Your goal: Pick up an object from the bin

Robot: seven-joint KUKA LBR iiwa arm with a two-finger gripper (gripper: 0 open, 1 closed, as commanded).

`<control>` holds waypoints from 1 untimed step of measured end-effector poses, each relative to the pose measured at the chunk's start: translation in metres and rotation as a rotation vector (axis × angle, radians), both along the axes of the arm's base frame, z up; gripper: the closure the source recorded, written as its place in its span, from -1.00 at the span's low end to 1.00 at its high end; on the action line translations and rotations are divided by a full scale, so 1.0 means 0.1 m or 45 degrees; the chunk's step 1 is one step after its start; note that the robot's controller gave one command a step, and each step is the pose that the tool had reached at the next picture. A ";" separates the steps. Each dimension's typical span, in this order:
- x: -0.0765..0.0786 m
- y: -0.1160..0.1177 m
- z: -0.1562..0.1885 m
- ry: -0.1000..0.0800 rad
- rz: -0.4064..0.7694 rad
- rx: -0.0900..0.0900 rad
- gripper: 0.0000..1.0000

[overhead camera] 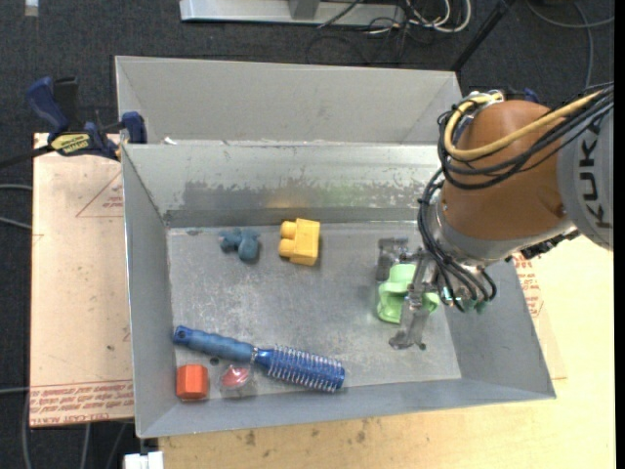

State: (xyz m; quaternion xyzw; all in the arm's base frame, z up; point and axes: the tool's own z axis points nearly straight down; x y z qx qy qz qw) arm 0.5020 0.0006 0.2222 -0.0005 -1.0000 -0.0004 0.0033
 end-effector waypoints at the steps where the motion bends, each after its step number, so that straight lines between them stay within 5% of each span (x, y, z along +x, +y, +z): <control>1: 0.93 -0.52 -1.20 -0.010 0.206 -0.001 -1.00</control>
Offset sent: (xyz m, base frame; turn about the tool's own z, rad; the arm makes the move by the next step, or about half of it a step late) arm 0.0921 -0.0510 -0.1155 -0.1658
